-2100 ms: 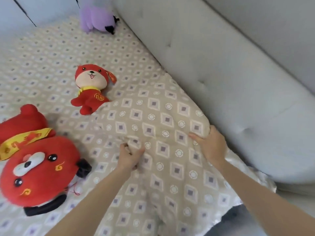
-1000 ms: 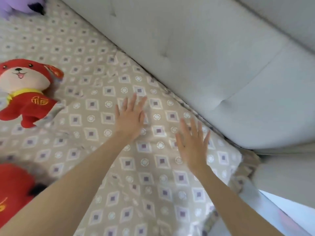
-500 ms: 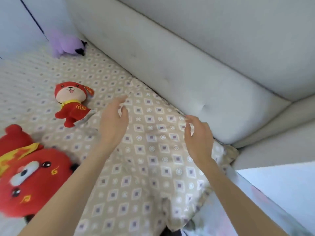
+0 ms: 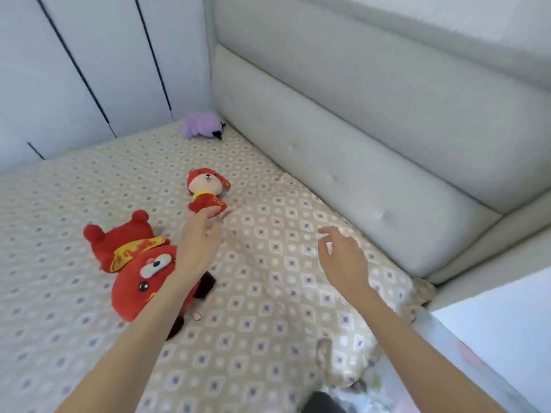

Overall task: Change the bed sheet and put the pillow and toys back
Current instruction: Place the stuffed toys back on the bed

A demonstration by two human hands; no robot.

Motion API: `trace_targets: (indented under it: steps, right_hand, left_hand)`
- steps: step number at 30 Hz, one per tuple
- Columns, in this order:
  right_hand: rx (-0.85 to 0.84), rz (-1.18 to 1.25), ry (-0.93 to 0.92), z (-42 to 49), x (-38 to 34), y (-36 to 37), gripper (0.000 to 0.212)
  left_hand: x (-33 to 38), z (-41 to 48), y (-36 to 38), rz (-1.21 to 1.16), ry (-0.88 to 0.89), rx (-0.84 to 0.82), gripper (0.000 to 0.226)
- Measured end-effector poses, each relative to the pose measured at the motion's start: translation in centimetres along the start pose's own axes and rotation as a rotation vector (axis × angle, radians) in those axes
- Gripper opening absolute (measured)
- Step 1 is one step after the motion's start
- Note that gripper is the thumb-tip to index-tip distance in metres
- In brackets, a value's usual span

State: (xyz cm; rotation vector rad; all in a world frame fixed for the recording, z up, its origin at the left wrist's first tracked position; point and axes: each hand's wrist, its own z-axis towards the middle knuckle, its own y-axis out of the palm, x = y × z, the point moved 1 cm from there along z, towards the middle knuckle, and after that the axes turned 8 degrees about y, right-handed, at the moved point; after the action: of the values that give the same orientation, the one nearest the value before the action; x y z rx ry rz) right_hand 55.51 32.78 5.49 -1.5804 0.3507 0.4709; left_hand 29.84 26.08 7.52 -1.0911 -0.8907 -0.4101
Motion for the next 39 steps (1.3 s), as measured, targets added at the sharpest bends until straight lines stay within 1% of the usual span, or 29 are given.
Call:
trace_targets:
  steps: [4, 7, 9, 15, 21, 24, 28, 30, 31, 33, 35, 36, 39]
  right_hand:
    - [-0.12, 0.009, -0.061, -0.4, -5.1, 0.8, 0.03]
    - [-0.187, 0.024, -0.087, 0.0, -7.7, 1.4, 0.029]
    - [-0.241, 0.017, -0.129, 0.5, -10.1, 2.2, 0.03]
    - [-0.354, -0.003, -0.193, 4.3, -15.9, 4.4, 0.031]
    - [-0.412, -0.009, -0.215, 12.3, -21.4, 7.2, 0.033]
    - [-0.465, 0.015, -0.234, 18.0, -23.9, 9.6, 0.033]
    - [-0.505, -0.015, -0.266, 26.9, -25.9, 14.4, 0.034]
    - [-0.534, -0.047, -0.243, 32.5, -26.5, 18.2, 0.034]
    - [-0.55, -0.042, -0.215, 33.5, -26.4, 19.1, 0.035]
    - [-0.625, -0.039, -0.125, 38.1, -26.1, 23.7, 0.035]
    - [-0.729, 0.002, -0.027, 40.0, -25.6, 26.9, 0.033]
    - [-0.79, 0.017, 0.036, 41.3, -25.1, 29.8, 0.035]
    - [-0.918, 0.01, 0.17, 41.9, -23.7, 35.3, 0.043]
  left_hand:
    - [-1.3, -1.4, -4.8, 0.039, -0.054, -0.012, 0.038]
    - [-1.9, -1.6, -6.5, 0.038, -0.106, -0.029, 0.039]
    - [-2.7, -1.5, -8.0, 0.046, -0.155, -0.006, 0.04]
    - [-5.1, 1.5, -10.7, 0.007, -0.234, 0.008, 0.039]
    - [-7.6, 8.8, -11.8, 0.041, -0.28, -0.011, 0.036]
    - [-9.7, 14.1, -11.0, 0.047, -0.334, 0.005, 0.036]
    - [-13.7, 22.2, -8.4, 0.023, -0.424, 0.026, 0.038]
    - [-16.7, 27.5, -6.3, 0.019, -0.487, 0.016, 0.04]
    - [-17.1, 28.7, -6.0, 0.01, -0.509, 0.001, 0.041]
    - [-20.5, 33.7, -3.7, -0.016, -0.589, -0.004, 0.043]
    - [-22.6, 36.2, -2.6, -0.045, -0.649, 0.031, 0.043]
    - [-24.7, 37.7, -1.4, -0.039, -0.695, 0.039, 0.043]
    - [-28.4, 38.9, 0.3, -0.038, -0.752, 0.017, 0.044]
